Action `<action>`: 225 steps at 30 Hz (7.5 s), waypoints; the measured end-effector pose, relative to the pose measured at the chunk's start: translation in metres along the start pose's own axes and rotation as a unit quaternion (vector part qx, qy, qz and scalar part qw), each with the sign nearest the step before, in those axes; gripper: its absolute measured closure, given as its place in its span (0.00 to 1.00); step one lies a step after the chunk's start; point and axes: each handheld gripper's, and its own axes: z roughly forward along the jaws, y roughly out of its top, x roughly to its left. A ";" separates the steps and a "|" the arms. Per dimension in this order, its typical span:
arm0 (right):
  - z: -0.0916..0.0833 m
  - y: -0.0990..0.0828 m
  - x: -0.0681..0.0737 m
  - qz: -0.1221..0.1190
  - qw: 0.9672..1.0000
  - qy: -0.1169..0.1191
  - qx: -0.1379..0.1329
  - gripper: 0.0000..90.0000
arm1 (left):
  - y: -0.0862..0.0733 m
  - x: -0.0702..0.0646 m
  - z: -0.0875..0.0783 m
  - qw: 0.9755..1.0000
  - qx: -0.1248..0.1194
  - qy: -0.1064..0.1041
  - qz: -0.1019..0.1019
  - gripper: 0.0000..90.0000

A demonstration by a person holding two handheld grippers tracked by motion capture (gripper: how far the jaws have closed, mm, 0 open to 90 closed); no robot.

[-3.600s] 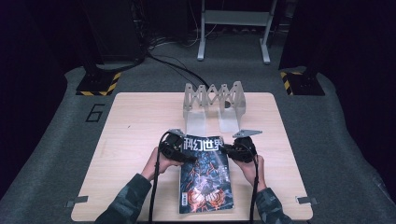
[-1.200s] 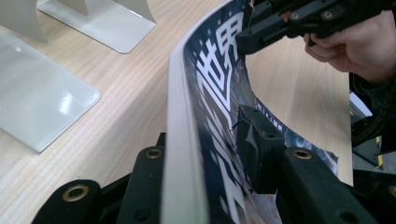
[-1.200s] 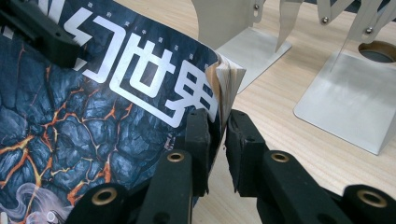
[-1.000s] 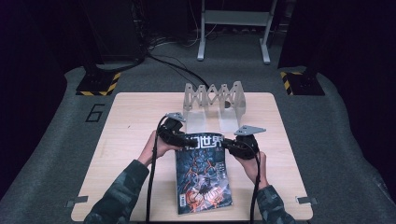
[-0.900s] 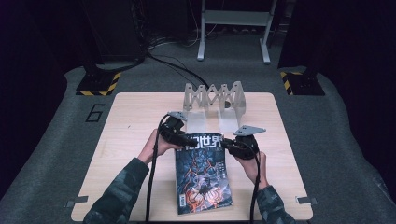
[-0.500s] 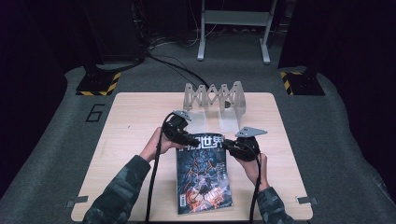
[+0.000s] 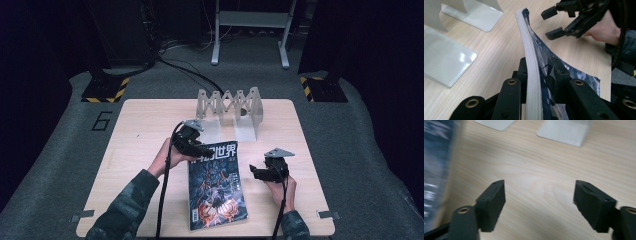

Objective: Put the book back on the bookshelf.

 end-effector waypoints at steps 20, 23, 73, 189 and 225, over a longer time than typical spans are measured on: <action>0.016 -0.020 -0.016 0.022 0.998 -0.046 0.039 0.00 | 0.014 -0.017 -0.020 0.998 -0.044 -0.034 -0.031 0.90; 0.016 -0.021 -0.017 0.020 0.998 -0.046 0.036 0.01 | 0.020 -0.022 -0.025 0.997 -0.057 -0.053 -0.029 0.91; 0.017 -0.020 -0.020 0.009 0.999 -0.033 0.028 0.06 | 0.055 -0.068 -0.077 0.987 -0.123 0.104 0.027 0.91; 0.017 -0.020 -0.020 0.011 0.999 -0.031 0.022 0.08 | 0.080 0.040 -0.043 0.909 -0.227 0.337 -0.090 0.91; 0.017 -0.020 -0.020 0.011 0.999 -0.037 0.022 0.09 | 0.055 0.055 -0.032 0.894 -0.241 0.359 -0.117 0.88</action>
